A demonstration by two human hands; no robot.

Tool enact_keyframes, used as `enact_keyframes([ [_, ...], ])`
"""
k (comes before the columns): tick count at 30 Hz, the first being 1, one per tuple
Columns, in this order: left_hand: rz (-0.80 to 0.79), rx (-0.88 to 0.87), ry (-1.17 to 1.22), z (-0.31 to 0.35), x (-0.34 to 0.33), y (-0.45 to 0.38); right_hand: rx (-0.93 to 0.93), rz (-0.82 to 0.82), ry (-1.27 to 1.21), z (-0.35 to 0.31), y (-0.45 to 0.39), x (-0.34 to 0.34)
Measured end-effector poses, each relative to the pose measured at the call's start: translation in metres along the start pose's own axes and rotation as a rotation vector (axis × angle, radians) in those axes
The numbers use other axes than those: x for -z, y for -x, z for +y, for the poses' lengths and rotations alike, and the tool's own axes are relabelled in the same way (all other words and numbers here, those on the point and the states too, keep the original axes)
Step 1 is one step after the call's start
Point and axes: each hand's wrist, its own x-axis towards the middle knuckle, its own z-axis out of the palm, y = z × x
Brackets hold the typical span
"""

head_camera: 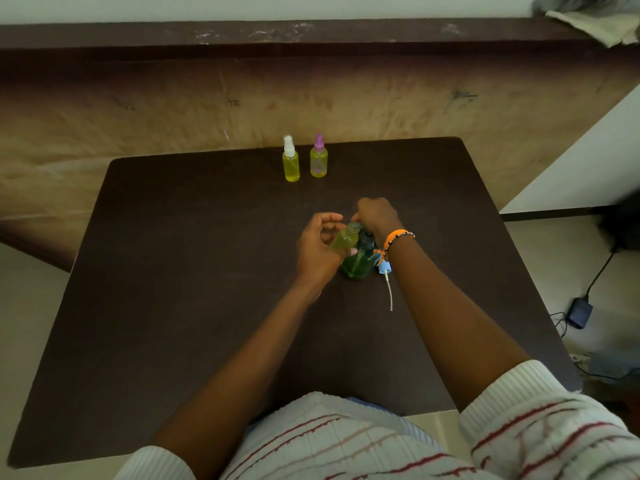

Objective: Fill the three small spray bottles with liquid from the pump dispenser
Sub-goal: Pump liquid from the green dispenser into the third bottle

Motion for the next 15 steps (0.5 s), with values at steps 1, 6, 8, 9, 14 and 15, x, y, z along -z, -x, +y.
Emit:
enact_keyframes([
  [1, -0.001, -0.005, -0.003, 0.001, 0.0, 0.0, 0.003, -0.001, -0.012, 0.002, -0.009, -0.002],
  [6, -0.005, 0.0, 0.003, 0.002, -0.001, 0.0, 0.0, -0.017, -0.118, 0.005, -0.013, -0.002],
  [8, -0.009, -0.005, -0.003, 0.001, -0.001, 0.001, -0.005, -0.024, -0.222, 0.002, -0.006, 0.001],
  [9, -0.013, -0.008, -0.009, 0.001, 0.0, 0.001, -0.015, -0.05, -0.297, 0.001, -0.004, 0.002],
  [14, -0.021, -0.01, -0.028, 0.002, 0.005, 0.001, 0.007, -0.106, -0.555, 0.005, -0.005, 0.011],
  [15, -0.023, -0.009, -0.033, 0.001, 0.005, 0.001, 0.016, -0.089, -0.593, 0.009, -0.007, 0.013],
])
